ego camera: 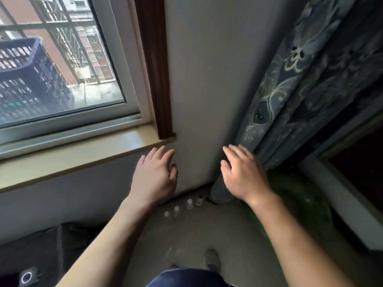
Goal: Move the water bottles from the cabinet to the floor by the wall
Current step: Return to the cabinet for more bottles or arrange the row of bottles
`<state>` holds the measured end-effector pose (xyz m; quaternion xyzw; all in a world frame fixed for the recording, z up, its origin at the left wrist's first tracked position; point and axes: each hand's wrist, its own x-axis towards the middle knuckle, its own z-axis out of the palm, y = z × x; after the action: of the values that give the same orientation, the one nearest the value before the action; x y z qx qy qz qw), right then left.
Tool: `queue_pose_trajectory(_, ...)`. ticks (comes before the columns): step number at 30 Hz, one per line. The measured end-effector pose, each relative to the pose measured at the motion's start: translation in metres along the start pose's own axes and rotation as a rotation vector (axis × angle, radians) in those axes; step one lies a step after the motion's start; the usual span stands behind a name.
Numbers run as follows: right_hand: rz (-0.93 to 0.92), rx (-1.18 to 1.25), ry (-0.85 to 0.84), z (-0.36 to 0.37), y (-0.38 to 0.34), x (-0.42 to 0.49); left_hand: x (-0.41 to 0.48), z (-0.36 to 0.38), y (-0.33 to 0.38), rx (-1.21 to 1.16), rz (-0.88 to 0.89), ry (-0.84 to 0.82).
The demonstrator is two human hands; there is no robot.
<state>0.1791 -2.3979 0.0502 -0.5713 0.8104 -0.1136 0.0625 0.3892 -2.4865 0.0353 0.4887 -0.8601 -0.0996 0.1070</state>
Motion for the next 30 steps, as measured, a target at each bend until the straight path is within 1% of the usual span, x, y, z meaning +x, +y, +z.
queue_pose_trajectory(7,0.109,0.011,0.013,0.004,-0.016,-0.039,-0.007,-0.001,-0.009,-0.04,0.138,-0.064)
queue_pose_trajectory(13,0.204,0.002,0.037,-0.009,-0.008,-0.075,-0.009,-0.002,0.016,-0.08,0.255,-0.078)
queue_pose_trajectory(17,0.27,-0.013,0.04,-0.023,0.013,-0.107,-0.015,-0.001,0.05,-0.077,0.339,-0.1)
queue_pose_trajectory(20,0.329,0.021,0.063,-0.031,0.035,-0.135,-0.023,0.003,0.082,-0.067,0.398,-0.124)
queue_pose_trajectory(24,0.393,0.07,0.075,-0.036,0.071,-0.179,-0.043,0.013,0.129,-0.064,0.486,-0.156)
queue_pose_trajectory(25,0.423,0.088,0.085,-0.04,0.086,-0.198,-0.053,0.017,0.15,-0.055,0.524,-0.161)
queue_pose_trajectory(28,0.453,0.081,0.1,-0.048,0.106,-0.224,-0.066,0.022,0.178,-0.045,0.556,-0.18)
queue_pose_trajectory(30,0.488,0.067,0.108,-0.06,0.13,-0.26,-0.087,0.027,0.214,-0.05,0.603,-0.177)
